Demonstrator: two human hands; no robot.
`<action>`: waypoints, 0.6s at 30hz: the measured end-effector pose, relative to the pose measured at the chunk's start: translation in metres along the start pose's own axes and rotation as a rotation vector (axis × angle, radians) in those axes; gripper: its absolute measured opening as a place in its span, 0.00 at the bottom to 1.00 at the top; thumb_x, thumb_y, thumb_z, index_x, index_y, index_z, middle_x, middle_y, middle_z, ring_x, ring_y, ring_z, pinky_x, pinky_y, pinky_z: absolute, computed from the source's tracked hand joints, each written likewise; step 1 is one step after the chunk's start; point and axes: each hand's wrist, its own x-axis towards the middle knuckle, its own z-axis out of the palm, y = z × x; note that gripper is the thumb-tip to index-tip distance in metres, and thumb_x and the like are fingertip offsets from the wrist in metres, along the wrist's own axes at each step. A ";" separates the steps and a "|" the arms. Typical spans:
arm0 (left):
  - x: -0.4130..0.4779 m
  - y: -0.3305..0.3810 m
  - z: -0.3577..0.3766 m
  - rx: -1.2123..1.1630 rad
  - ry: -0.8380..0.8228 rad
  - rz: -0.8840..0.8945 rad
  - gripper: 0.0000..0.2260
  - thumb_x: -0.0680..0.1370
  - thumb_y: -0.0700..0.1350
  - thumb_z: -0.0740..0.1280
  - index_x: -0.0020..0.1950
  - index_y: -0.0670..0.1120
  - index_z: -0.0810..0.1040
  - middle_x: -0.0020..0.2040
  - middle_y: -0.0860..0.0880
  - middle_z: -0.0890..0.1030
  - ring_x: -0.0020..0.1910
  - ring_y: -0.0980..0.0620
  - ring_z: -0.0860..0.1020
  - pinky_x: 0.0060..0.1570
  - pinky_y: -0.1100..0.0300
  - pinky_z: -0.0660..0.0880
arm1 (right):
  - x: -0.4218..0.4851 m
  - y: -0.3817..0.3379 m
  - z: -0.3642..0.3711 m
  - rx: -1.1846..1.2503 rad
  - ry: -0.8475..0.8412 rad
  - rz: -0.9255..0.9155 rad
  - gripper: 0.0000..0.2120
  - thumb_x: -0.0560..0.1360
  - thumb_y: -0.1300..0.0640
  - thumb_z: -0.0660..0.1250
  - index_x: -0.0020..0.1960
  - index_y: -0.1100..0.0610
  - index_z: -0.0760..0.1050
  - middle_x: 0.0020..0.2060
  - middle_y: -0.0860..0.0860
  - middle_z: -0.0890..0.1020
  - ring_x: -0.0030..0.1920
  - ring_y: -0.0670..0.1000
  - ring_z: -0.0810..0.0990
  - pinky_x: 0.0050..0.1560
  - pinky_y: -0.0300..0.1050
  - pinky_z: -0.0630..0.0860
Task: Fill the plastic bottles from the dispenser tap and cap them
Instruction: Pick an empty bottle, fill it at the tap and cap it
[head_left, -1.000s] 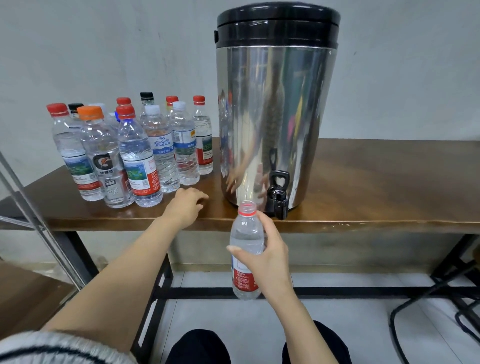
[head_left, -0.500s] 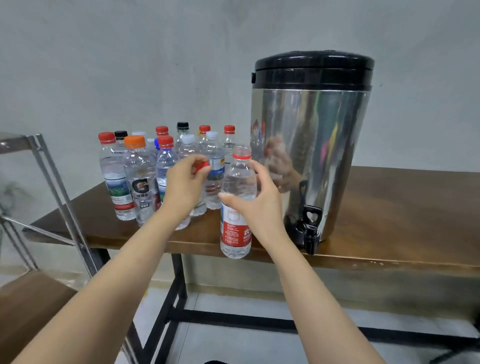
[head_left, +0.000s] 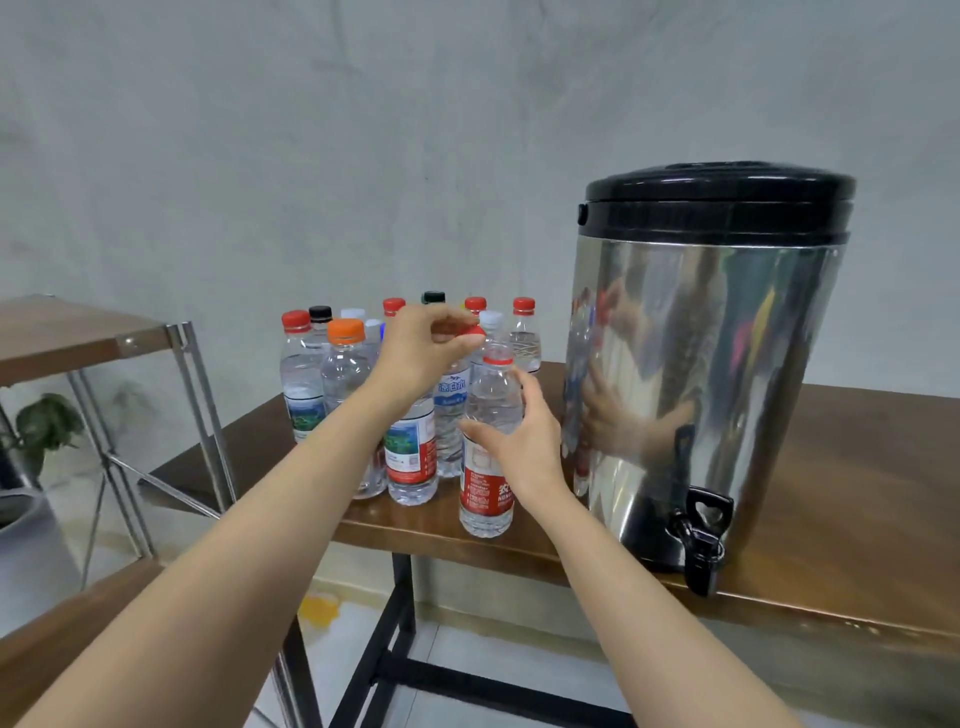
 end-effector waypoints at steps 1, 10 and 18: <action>0.002 -0.001 0.001 0.013 -0.018 0.003 0.11 0.75 0.39 0.74 0.56 0.42 0.82 0.48 0.49 0.83 0.47 0.55 0.81 0.52 0.66 0.78 | 0.002 0.001 0.001 -0.005 -0.011 -0.002 0.39 0.68 0.52 0.79 0.73 0.44 0.63 0.69 0.45 0.73 0.70 0.47 0.70 0.70 0.57 0.70; 0.013 0.002 0.010 0.105 -0.102 0.053 0.13 0.75 0.40 0.73 0.60 0.41 0.82 0.53 0.49 0.83 0.49 0.56 0.81 0.54 0.66 0.77 | 0.007 0.006 0.005 -0.081 -0.071 0.004 0.41 0.71 0.51 0.76 0.77 0.46 0.57 0.74 0.47 0.67 0.74 0.50 0.65 0.73 0.56 0.66; 0.013 0.008 0.007 0.153 -0.178 0.082 0.13 0.77 0.38 0.71 0.61 0.42 0.82 0.56 0.46 0.83 0.52 0.55 0.80 0.60 0.58 0.77 | 0.009 0.005 0.002 -0.094 -0.094 0.017 0.42 0.71 0.50 0.76 0.77 0.47 0.56 0.75 0.48 0.66 0.74 0.50 0.64 0.72 0.52 0.64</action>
